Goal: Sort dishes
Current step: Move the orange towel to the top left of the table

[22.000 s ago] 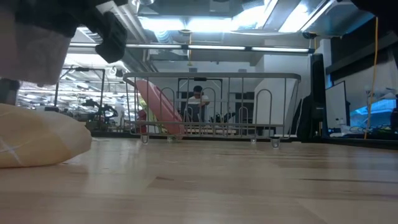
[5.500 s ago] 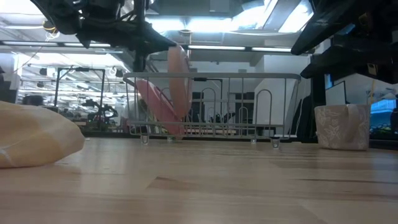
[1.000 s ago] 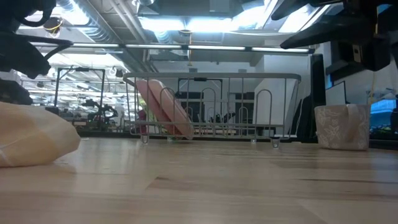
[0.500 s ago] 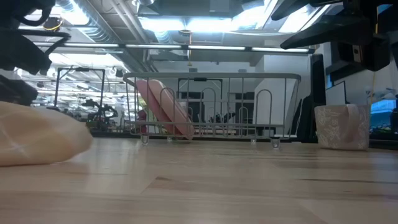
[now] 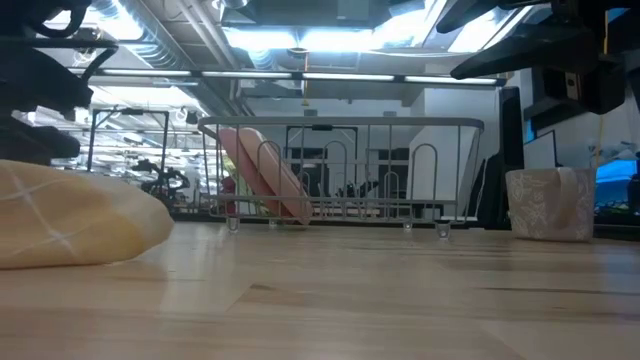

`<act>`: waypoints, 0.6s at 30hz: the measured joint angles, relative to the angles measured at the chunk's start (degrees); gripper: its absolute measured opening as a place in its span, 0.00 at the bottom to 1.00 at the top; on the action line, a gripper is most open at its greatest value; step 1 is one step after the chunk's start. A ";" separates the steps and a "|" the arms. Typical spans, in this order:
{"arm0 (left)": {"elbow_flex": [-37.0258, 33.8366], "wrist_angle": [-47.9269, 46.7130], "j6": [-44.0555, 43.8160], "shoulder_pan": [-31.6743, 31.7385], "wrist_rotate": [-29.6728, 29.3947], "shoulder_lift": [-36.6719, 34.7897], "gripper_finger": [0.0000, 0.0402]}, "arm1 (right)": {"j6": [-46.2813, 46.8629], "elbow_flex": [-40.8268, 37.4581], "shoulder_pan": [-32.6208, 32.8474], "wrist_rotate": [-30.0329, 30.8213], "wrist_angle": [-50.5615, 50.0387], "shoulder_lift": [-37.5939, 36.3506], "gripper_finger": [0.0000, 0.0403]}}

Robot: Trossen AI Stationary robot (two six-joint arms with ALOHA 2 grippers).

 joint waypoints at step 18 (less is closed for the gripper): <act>4.85 -7.71 -5.46 0.06 -3.19 0.65 0.03 | -0.03 0.00 0.00 -0.02 -0.03 0.00 0.38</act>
